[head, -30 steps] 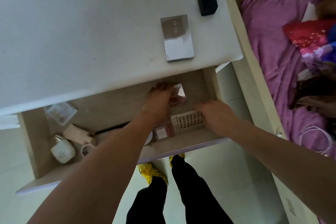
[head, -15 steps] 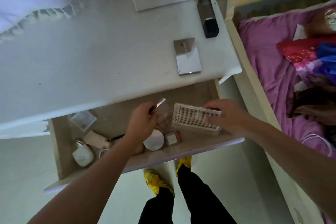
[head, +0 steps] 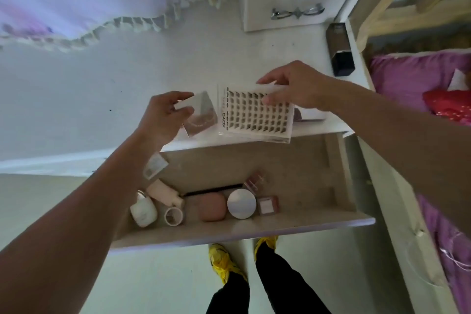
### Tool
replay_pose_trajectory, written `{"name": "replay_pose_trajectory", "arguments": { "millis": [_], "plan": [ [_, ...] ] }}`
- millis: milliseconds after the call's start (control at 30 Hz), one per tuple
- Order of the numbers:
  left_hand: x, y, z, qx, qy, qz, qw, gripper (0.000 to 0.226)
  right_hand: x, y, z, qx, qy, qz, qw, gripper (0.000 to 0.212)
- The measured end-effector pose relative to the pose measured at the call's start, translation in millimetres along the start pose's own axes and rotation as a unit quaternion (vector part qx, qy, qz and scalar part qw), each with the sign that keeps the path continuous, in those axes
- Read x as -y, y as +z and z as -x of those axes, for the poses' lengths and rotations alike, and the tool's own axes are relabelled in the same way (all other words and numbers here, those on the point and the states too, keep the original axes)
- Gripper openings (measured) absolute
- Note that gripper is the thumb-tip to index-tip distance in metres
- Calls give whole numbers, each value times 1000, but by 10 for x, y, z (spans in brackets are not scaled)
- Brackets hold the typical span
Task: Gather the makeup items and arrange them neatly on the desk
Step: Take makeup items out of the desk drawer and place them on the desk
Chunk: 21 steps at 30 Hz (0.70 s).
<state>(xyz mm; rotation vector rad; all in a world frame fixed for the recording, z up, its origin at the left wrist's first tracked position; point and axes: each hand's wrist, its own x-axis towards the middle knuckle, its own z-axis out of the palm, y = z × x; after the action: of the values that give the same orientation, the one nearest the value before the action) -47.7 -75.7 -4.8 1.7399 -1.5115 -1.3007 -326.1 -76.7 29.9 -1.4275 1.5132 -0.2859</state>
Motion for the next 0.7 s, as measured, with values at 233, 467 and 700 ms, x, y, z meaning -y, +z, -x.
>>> {"name": "replay_pose_trajectory", "arguments": {
  "millis": [233, 467, 700],
  "plan": [
    [187, 17, -291, -37, 29, -135, 990, 30, -52, -8, -513, -4, 0, 131, 991, 42],
    [340, 238, -378, -91, 119, -227, 962, 35, -76, 100, -632, -50, -30, 233, 971, 43],
    [388, 382, -280, -146, 141, -287, 936, 37, -404, 90, -76, -250, -5, 287, 925, 40]
  ]
}}
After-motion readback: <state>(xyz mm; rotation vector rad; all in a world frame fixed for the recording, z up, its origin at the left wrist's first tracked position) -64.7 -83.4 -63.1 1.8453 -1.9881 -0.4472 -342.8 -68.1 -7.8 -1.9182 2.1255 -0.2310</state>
